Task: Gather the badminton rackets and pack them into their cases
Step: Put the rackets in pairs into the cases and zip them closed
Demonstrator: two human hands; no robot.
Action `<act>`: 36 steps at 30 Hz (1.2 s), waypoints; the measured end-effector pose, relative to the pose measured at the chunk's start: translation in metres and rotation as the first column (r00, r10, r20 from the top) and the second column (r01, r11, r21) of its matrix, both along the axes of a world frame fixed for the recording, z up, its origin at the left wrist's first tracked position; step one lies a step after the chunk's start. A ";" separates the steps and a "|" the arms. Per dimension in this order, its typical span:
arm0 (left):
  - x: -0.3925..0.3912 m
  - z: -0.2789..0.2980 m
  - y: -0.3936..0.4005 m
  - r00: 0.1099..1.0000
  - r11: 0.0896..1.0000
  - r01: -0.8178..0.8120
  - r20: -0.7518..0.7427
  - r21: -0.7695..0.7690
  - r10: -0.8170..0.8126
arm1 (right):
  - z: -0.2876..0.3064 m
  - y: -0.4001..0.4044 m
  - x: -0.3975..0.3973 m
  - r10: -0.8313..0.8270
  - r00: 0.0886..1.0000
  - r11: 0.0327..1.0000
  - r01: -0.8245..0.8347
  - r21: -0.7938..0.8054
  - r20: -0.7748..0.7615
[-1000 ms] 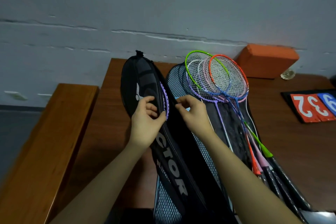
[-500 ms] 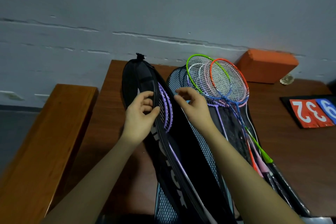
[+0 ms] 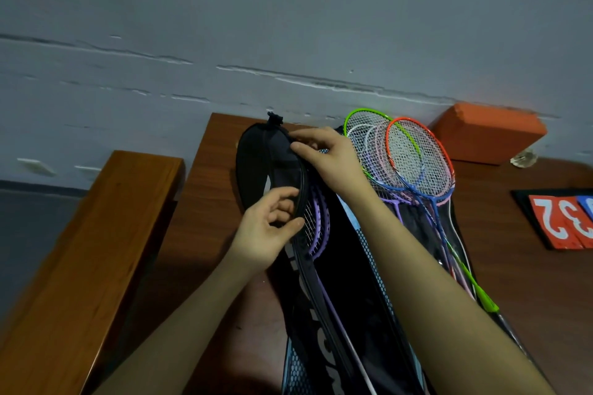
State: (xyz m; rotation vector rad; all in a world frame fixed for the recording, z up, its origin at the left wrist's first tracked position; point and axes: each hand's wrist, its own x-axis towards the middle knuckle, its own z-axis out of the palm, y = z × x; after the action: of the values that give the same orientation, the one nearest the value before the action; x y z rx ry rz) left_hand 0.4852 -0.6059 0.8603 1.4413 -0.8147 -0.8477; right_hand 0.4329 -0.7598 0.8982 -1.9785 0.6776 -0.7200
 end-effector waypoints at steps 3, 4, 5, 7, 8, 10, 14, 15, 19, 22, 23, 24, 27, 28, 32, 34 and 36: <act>0.002 -0.001 0.000 1.000 1.000 0.014 0.004 0.017 -0.014 | 0.003 -0.002 0.003 -0.024 0.999 0.992 0.020 -0.125 -0.028; 0.001 -0.001 0.000 1.000 1.000 0.013 0.009 0.021 -0.013 | 0.004 -0.002 0.004 -0.030 0.999 0.983 0.022 -0.180 -0.038; 0.001 0.000 0.000 1.000 1.000 0.010 0.009 0.023 -0.010 | 0.003 -0.003 0.004 -0.038 0.998 0.968 0.025 -0.248 -0.049; -0.002 0.002 -0.001 1.000 1.000 0.001 -0.004 0.018 -0.001 | -0.001 -0.003 0.004 -0.048 0.997 0.933 0.021 -0.359 -0.068; -0.003 0.002 -0.002 1.000 1.000 -0.005 -0.017 0.012 0.005 | -0.003 -0.003 0.003 -0.052 0.996 0.928 0.020 -0.373 -0.074; -0.005 0.004 -0.002 0.999 1.000 -0.013 -0.033 0.008 0.013 | -0.006 -0.003 0.001 -0.056 0.995 0.939 0.026 -0.343 -0.078; -0.008 0.006 -0.002 0.999 1.000 -0.005 -0.037 0.022 0.006 | -0.008 -0.004 -0.005 -0.056 0.997 0.962 0.040 -0.270 -0.050; -0.008 0.006 -0.002 0.999 1.000 -0.005 -0.041 0.024 0.006 | -0.008 -0.005 -0.007 -0.056 0.997 0.960 0.040 -0.278 -0.050; -0.010 0.002 -0.004 0.998 0.997 -0.070 0.007 0.029 0.069 | -0.015 -0.009 -0.018 -0.038 0.998 0.908 0.015 -0.420 -0.046; -0.016 0.001 -0.012 0.989 0.990 -0.139 0.056 0.022 0.137 | -0.024 -0.010 -0.029 -0.108 0.994 0.894 0.107 -0.435 0.022; -0.018 0.003 -0.015 0.985 0.986 -0.166 0.049 0.019 0.165 | -0.026 -0.010 -0.035 -0.131 0.991 0.899 0.135 -0.416 0.039; -0.019 0.004 -0.020 0.980 0.980 -0.199 0.027 0.021 0.199 | -0.029 -0.009 -0.041 -0.140 0.989 0.902 0.147 -0.407 0.046; -0.016 0.005 -0.032 0.973 0.972 -0.231 0.009 0.032 0.231 | -0.037 -0.001 -0.061 -0.123 0.992 0.897 0.128 -0.423 0.039; -0.014 0.005 -0.036 0.979 0.979 -0.199 0.055 0.038 0.197 | -0.040 0.002 -0.068 -0.124 0.991 0.900 0.130 -0.416 0.041; -0.004 0.008 -0.046 0.914 0.998 -0.062 0.404 0.032 0.044 | -0.047 0.007 -0.086 -0.171 0.984 0.915 0.180 -0.361 0.057; 0.004 0.008 -0.051 0.751 0.999 -0.052 0.659 0.013 0.030 | -0.046 0.007 -0.090 -0.145 0.988 0.921 0.155 -0.358 0.053; 0.013 0.008 -0.061 0.571 0.997 -0.005 0.819 0.073 -0.057 | -0.044 0.008 -0.092 -0.118 0.992 0.924 0.125 -0.362 0.041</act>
State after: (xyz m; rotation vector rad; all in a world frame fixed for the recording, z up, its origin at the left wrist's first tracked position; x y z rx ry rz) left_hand 0.4982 -0.6665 0.8685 1.9100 -1.5207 -0.1467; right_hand 0.3410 -0.7514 0.8544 -2.2772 0.6992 -0.9972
